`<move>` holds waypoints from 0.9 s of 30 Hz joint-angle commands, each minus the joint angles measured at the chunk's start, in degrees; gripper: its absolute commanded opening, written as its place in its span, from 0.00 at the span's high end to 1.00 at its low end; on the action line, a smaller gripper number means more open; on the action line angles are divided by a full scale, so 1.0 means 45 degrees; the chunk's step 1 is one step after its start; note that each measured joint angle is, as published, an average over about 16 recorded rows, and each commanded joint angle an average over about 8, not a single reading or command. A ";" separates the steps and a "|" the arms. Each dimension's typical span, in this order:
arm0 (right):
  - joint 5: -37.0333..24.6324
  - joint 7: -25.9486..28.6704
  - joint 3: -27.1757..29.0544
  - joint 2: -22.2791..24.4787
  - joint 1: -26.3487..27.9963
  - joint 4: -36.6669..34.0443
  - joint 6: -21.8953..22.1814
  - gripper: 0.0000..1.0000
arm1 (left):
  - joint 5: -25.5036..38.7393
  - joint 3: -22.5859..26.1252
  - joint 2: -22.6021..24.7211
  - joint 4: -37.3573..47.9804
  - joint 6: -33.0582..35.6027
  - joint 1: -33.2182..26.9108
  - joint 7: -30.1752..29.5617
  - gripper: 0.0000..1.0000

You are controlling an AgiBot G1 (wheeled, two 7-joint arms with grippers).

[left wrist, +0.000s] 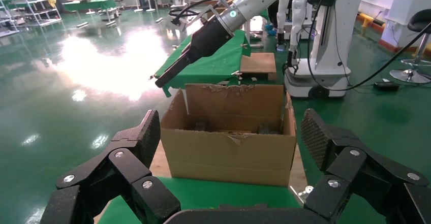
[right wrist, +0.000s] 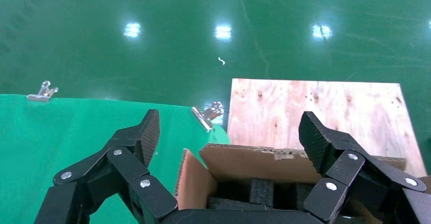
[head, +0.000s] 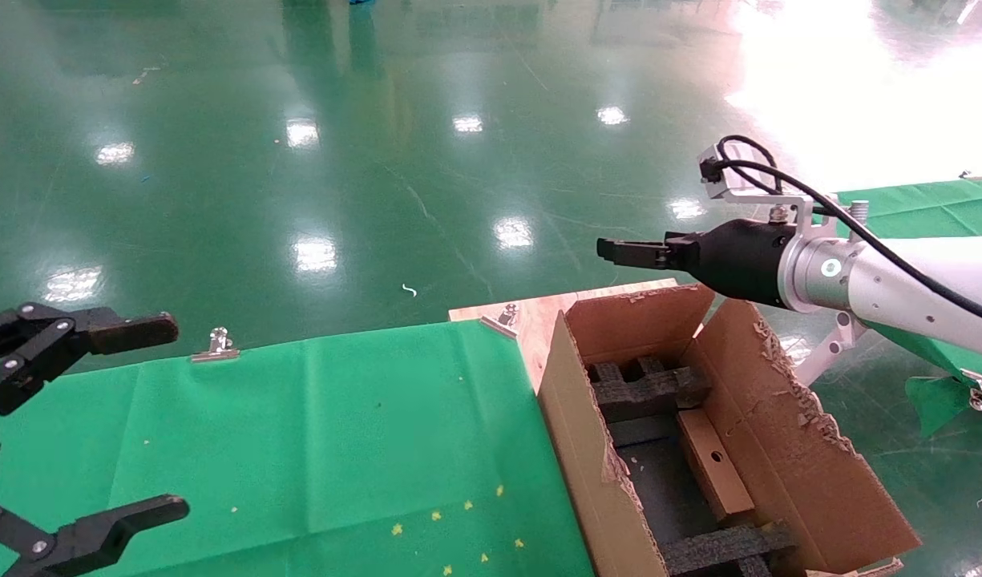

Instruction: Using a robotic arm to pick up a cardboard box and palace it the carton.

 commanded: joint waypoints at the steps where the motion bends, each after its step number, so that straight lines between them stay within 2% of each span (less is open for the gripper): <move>1: 0.0254 -0.0098 0.0049 -0.0014 0.0052 0.0011 -0.0068 0.00 | -0.0002 0.0000 -0.0001 0.0000 -0.0002 0.0001 0.0001 0.00; 7: -0.0063 0.0026 0.0033 -0.0007 -0.0065 -0.0023 -0.0073 0.00 | -0.0002 0.0001 0.0000 0.0000 -0.0001 0.0000 0.0000 0.00; 11: 0.0117 -0.0411 0.0462 -0.0065 -0.0337 -0.0061 -0.0413 0.00 | -0.0003 0.0002 0.0000 0.0002 -0.0001 -0.0001 0.0001 0.00; 27: 0.2953 -0.5415 0.5082 -0.0711 -0.2884 -0.0351 -0.4123 0.00 | -0.0009 0.0012 -0.0002 0.0009 -0.0001 -0.0007 0.0007 0.00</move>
